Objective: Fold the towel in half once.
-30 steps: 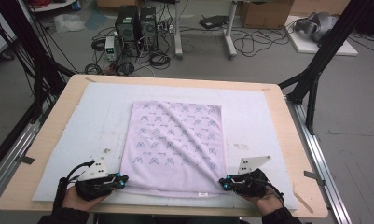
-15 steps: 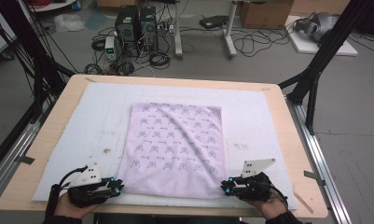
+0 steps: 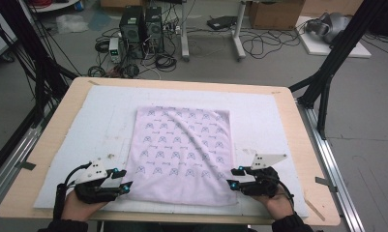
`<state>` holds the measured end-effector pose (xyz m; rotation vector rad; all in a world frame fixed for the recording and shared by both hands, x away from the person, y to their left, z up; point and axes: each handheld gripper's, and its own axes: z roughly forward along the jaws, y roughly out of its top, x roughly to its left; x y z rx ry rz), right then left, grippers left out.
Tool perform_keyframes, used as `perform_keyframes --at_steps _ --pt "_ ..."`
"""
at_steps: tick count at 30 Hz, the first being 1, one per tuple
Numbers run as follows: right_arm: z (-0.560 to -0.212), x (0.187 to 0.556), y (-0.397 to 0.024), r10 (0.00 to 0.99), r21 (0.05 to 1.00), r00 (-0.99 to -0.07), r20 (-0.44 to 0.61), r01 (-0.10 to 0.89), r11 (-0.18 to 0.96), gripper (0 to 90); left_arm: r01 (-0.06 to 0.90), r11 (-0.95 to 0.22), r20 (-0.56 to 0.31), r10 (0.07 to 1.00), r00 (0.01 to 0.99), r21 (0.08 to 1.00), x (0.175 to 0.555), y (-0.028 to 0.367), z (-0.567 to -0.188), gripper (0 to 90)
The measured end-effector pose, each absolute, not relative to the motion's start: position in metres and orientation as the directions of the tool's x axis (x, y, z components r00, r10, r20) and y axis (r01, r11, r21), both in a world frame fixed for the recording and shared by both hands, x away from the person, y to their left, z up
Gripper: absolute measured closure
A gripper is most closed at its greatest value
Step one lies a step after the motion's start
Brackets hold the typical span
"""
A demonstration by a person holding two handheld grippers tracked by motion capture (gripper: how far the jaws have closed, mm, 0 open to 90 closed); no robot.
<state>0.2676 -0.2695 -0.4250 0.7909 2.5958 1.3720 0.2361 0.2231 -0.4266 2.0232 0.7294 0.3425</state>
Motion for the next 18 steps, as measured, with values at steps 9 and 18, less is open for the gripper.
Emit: perform_keyframes --at_steps 9,18 --pt "-0.421 0.283 -0.270 0.531 0.806 -0.834 0.148 0.413 0.424 39.1 0.348 -0.348 -0.034 0.662 0.749 0.870 0.254 0.224 -0.422 46.0" --pt "-0.417 0.297 -0.268 0.572 0.827 -0.808 0.140 0.413 0.381 30.4 0.351 -0.348 -0.033 0.667 0.744 0.870 0.264 0.221 -0.423 43.8"
